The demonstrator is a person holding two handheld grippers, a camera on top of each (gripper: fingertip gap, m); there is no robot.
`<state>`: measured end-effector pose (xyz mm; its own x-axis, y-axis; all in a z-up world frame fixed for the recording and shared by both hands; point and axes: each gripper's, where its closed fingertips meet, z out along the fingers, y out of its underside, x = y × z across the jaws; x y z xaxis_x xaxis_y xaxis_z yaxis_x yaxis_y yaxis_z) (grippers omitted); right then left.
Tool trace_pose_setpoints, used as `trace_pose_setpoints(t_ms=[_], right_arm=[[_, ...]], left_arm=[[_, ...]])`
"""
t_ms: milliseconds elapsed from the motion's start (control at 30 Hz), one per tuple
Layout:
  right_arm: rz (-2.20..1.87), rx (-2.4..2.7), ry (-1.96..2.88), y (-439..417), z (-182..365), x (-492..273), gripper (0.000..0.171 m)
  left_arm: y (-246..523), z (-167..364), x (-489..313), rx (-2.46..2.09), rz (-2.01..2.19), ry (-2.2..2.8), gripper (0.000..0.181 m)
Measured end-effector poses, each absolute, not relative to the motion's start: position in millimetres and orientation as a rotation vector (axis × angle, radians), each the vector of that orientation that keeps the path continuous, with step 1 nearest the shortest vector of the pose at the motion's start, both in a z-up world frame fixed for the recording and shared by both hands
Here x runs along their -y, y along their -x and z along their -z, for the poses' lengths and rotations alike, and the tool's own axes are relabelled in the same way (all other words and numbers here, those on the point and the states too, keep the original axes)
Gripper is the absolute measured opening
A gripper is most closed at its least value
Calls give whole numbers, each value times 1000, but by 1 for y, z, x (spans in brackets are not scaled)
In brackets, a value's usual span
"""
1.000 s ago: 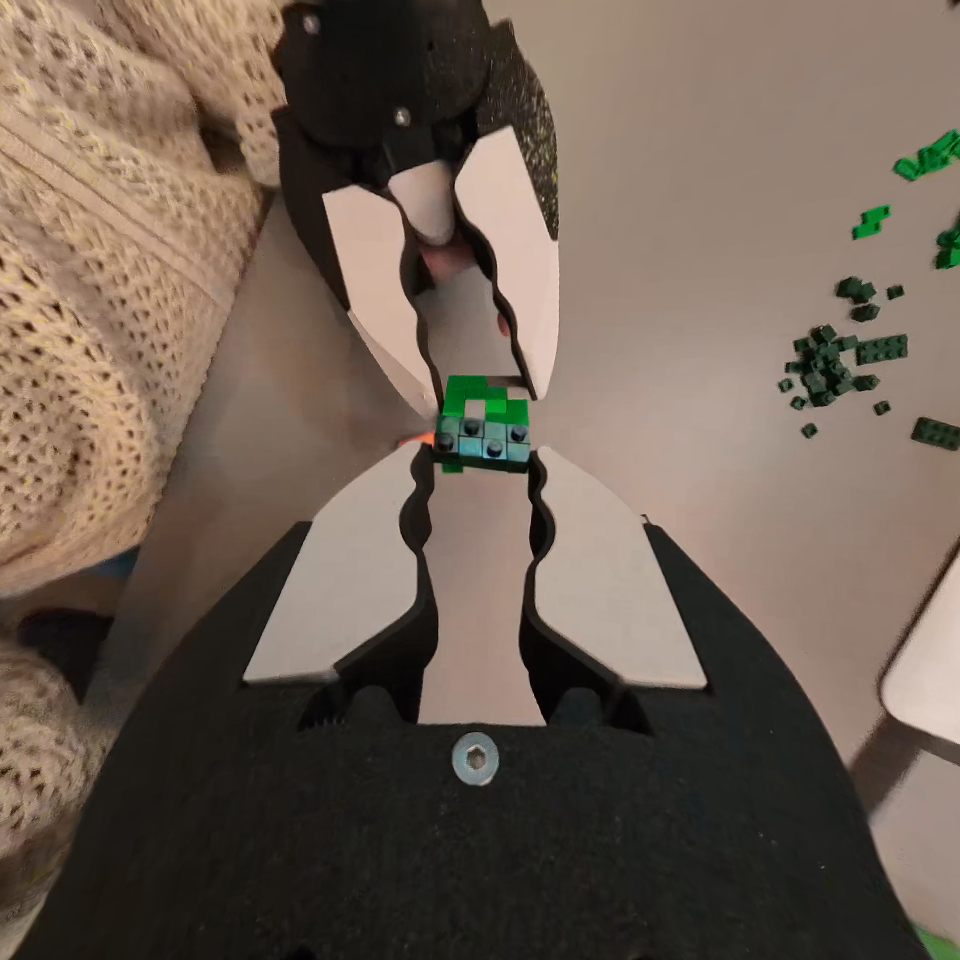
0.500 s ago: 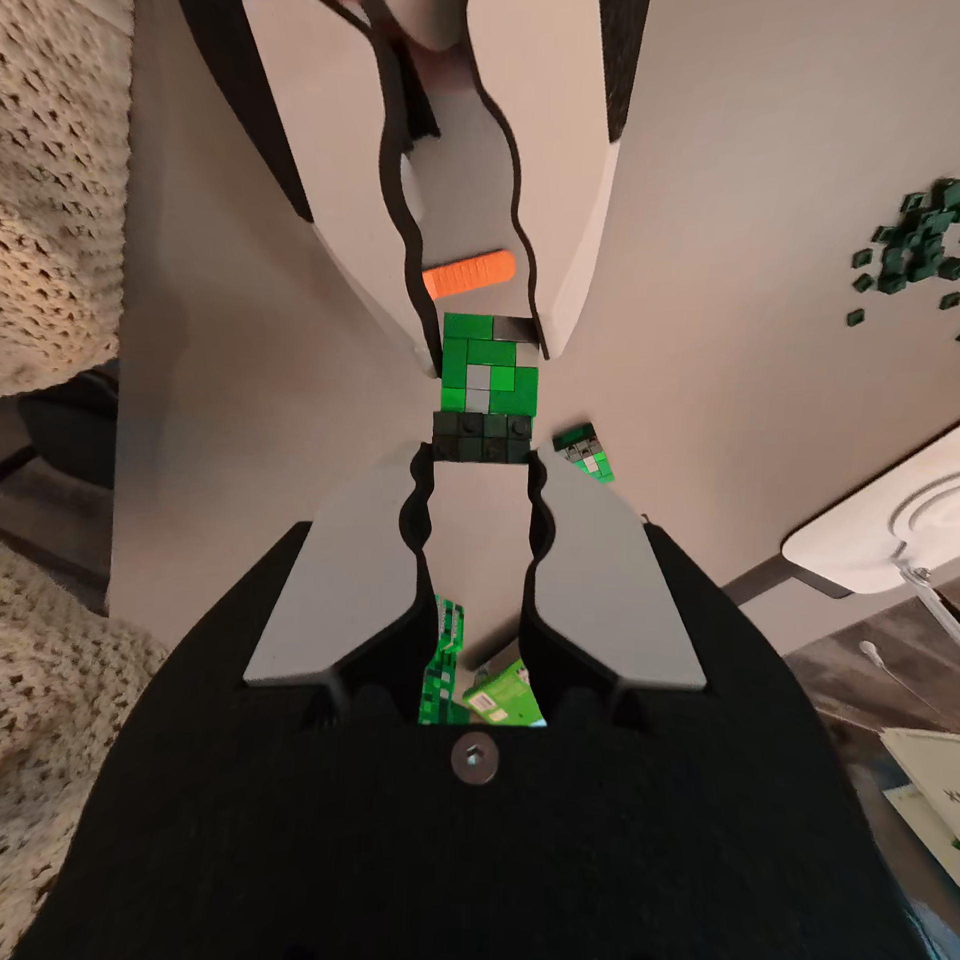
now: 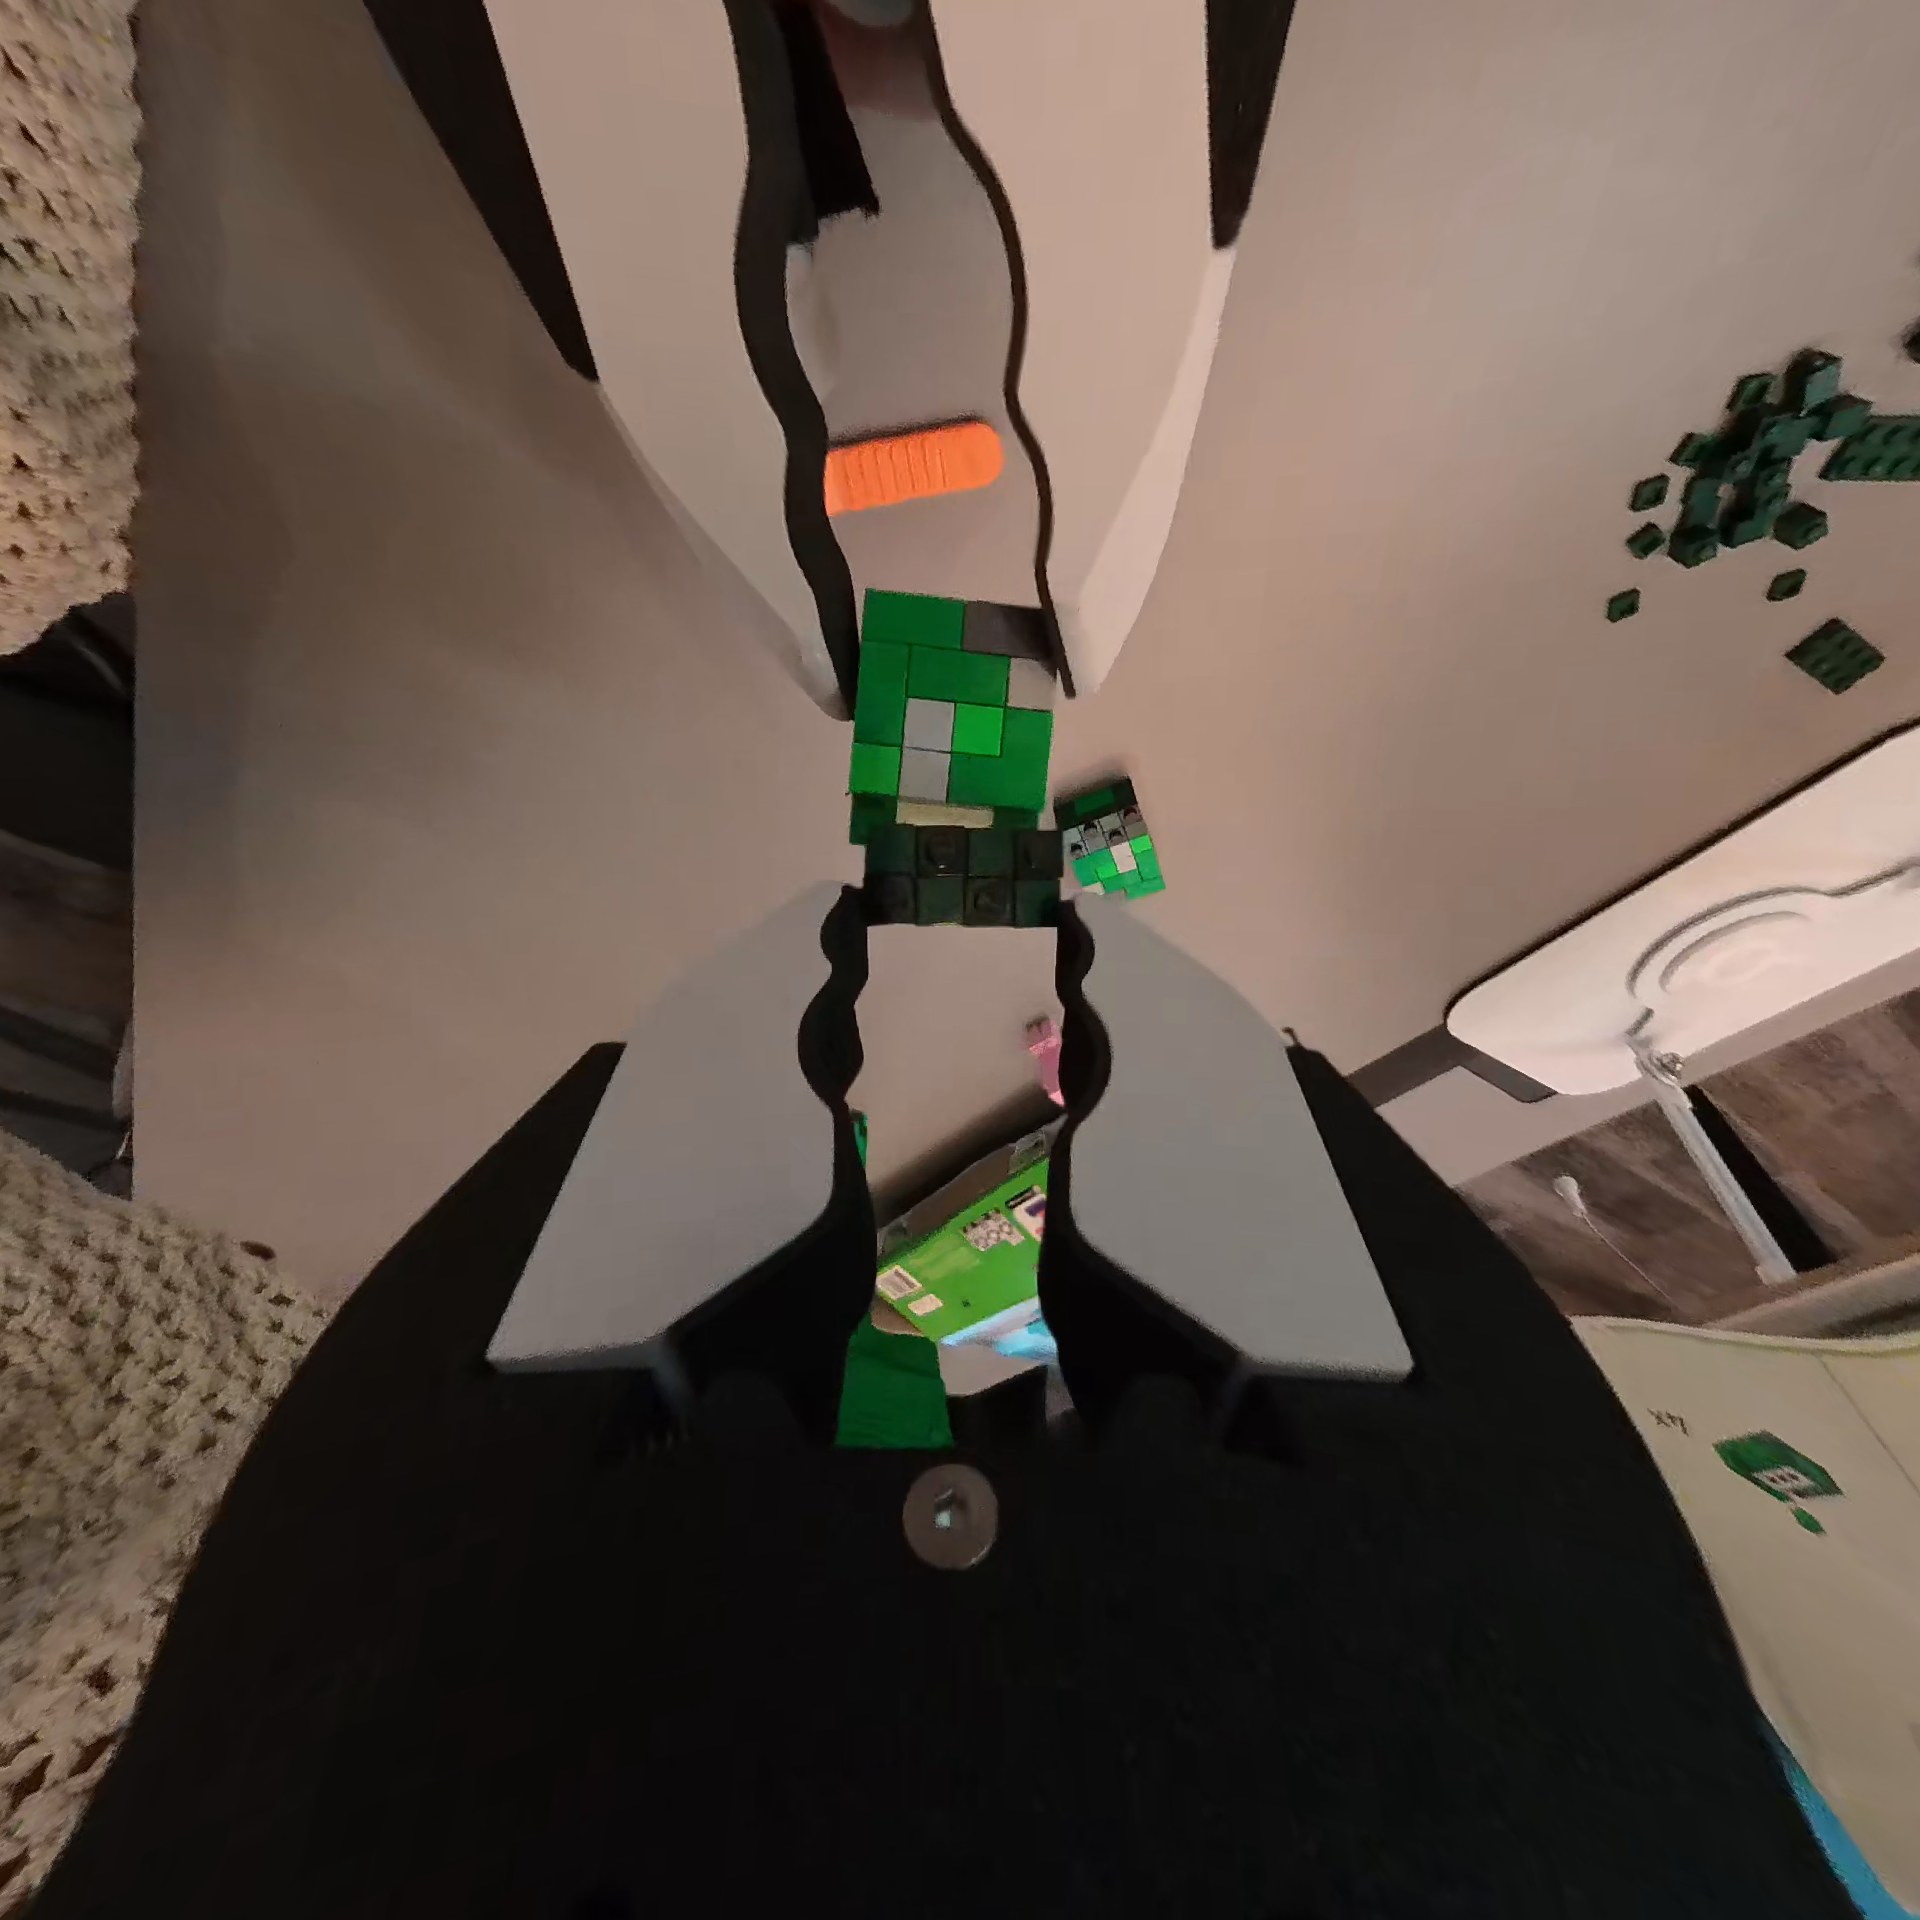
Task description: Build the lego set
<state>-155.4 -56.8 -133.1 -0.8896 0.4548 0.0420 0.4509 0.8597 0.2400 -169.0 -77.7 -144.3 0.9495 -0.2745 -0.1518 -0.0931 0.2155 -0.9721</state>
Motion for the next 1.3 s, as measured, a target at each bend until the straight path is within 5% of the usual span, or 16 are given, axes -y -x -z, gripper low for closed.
trace_pose_setpoints(t_ms=[1300], right_arm=[[-545, -2982, -757, 159, 135, 59, 38]], left_arm=[[172, 142, 80, -303, 102, 1329, 35]])
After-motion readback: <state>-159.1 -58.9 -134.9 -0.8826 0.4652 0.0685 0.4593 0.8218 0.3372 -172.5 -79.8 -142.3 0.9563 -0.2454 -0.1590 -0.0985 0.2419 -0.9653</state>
